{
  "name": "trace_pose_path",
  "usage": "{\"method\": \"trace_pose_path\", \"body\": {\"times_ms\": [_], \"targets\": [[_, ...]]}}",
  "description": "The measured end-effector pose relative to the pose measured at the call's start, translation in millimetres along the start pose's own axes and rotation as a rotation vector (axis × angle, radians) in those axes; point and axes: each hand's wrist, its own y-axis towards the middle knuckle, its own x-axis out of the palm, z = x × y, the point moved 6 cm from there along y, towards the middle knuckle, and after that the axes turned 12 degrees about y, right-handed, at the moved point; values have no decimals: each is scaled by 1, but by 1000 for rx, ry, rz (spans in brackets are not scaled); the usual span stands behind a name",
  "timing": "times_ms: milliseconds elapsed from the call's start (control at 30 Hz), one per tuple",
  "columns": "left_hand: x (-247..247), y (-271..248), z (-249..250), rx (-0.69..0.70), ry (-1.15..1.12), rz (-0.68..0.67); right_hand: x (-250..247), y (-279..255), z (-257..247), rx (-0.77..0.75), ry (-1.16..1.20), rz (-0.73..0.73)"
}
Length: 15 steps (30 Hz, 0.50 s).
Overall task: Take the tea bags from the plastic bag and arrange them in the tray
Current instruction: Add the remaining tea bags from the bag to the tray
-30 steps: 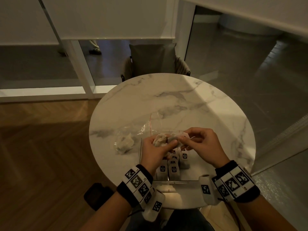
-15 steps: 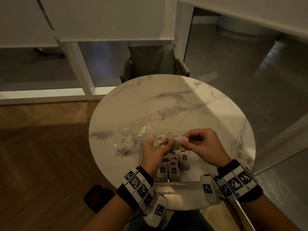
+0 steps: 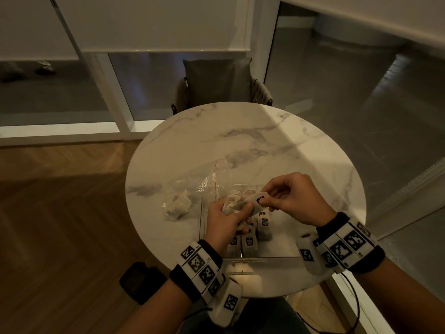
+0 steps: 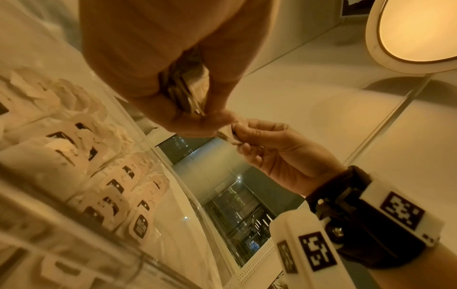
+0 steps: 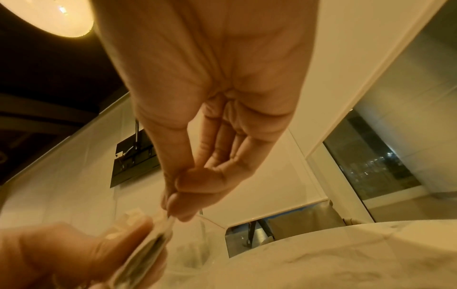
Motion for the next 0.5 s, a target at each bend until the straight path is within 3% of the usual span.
{"method": "trace_pose_path", "body": {"times_ms": [100,167,233,333,500], "targets": [[-10,-1,-4,-46,-114,24,-3,5,6,19,-138,-66],[-17,-2,-7,-78,-204,37,1,6,17,77,-304,-224],[-22,-4,-9,-98,-281,20,10,2,34,205,-437,-433],[-26,-6,-14,-138,-426,-20,25,-10,54,462,-450,-680],[-27,-10,-17,-186,-577,-128,45,0,65,540,-522,-802]]}}
